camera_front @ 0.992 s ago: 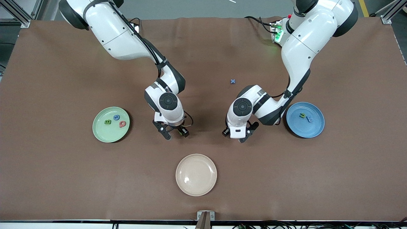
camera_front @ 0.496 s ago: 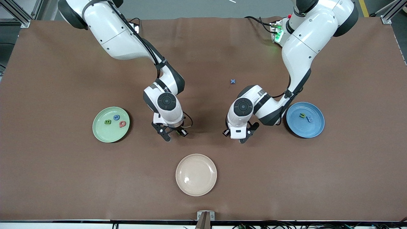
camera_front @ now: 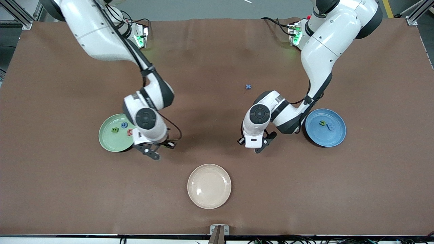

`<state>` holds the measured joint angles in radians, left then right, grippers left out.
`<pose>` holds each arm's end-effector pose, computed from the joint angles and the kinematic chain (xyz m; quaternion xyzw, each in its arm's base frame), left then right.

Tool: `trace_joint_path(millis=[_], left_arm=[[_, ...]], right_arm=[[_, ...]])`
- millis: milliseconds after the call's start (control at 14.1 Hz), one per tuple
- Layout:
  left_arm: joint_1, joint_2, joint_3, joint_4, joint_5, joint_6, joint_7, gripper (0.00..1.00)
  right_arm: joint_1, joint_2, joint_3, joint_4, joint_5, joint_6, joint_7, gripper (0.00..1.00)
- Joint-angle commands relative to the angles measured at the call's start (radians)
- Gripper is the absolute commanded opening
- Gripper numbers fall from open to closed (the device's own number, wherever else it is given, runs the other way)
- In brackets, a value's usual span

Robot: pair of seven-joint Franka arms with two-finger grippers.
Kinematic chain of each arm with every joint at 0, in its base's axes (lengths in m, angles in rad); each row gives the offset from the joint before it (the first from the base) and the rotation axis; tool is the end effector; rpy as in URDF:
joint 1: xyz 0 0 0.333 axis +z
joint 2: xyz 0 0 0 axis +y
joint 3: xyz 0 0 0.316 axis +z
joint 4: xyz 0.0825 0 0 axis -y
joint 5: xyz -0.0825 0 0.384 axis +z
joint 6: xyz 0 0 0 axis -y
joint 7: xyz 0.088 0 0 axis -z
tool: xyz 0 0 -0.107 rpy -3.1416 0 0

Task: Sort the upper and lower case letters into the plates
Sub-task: 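Place the green Z in the green plate while the left gripper carries the b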

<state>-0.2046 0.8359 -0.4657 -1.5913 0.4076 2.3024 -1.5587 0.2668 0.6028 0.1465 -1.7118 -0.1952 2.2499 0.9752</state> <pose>0.5713 -0.3883 0.1766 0.9321 0.3616 -0.0234 0.0028 0.6168 0.2545 0.2384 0.9730 -0.2268 -0.0004 0.0424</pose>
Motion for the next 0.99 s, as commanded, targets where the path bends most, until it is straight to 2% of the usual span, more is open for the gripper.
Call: trace_joint_path(millis=[0, 354, 638, 779, 921], left_arm=[[0.007, -0.030, 0.009, -0.007, 0.016, -0.008, 0.049, 0.17], [0.028, -0.115, 0.007, -0.033, 0.017, -0.122, 0.150, 0.15], [0.128, -0.298, -0.005, -0.191, 0.011, -0.132, 0.334, 0.15], [0.259, -0.407, -0.066, -0.287, 0.000, -0.132, 0.470, 0.14], [0.478, -0.464, -0.224, -0.378, -0.001, -0.132, 0.576, 0.15]], right_arm=[[-0.141, -0.147, 0.053, -0.169, 0.043, 0.013, -0.217, 0.00], [-0.312, -0.221, 0.054, -0.274, 0.092, 0.017, -0.588, 0.00], [-0.389, -0.215, 0.051, -0.386, 0.095, 0.181, -0.736, 0.00], [-0.409, -0.203, 0.048, -0.419, 0.095, 0.256, -0.774, 0.00], [-0.413, -0.176, 0.048, -0.430, 0.095, 0.293, -0.791, 0.01]])
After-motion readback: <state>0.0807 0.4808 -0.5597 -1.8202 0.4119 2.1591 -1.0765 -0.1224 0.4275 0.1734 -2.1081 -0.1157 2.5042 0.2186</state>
